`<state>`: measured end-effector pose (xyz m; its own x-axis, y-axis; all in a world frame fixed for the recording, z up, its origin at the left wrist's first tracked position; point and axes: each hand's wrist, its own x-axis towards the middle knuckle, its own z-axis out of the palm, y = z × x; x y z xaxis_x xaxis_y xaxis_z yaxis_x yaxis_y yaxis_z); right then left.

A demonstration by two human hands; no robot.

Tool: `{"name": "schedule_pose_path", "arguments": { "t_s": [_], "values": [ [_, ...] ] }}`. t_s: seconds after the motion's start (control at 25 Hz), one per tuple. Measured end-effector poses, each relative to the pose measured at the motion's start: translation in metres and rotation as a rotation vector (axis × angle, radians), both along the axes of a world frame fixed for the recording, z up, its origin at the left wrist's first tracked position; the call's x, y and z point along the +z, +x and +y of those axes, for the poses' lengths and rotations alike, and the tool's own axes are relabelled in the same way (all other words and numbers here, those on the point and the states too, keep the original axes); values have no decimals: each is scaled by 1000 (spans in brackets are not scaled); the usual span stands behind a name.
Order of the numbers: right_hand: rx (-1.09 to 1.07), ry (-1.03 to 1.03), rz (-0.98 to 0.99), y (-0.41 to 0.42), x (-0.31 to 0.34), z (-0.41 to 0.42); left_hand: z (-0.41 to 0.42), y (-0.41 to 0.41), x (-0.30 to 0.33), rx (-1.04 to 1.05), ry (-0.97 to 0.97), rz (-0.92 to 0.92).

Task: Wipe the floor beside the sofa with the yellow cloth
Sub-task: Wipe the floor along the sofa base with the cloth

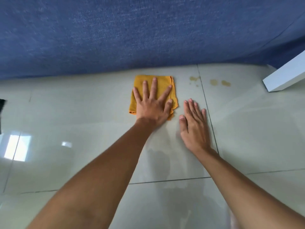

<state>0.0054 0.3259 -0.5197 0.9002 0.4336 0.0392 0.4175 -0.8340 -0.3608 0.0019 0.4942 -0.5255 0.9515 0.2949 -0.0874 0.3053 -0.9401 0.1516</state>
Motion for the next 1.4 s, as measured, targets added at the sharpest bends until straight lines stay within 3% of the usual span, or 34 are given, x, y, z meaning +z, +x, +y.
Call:
{"name": "schedule_pose_path", "arguments": {
  "t_s": [0.12,0.32,0.44,0.56,0.92,1.04,1.16,1.24,1.4],
  "values": [
    [74,-53,-22,1,3,-8,20,-51,-1,-23,43,-27],
    [-10,-111,-25,13,9,-35,126,-116,-2,302,30,27],
    [-14,-291,-16,14,3,-49,155,-115,-3,401,48,57],
    [-18,-305,-42,14,-4,-48,145,-88,-3,471,43,45],
    [-29,-194,-157,14,-11,-49,10,62,0,202,3,38],
    [-147,23,-205,14,-13,-52,-49,87,2,26,-18,3],
    [-338,151,-222,19,-8,-59,-73,67,1,-163,-5,-29],
    [-300,93,-197,21,-4,-65,-68,34,-1,-242,23,-56],
    [-175,-81,-132,25,2,-84,-19,-25,-2,-131,53,-44]
  ]
}}
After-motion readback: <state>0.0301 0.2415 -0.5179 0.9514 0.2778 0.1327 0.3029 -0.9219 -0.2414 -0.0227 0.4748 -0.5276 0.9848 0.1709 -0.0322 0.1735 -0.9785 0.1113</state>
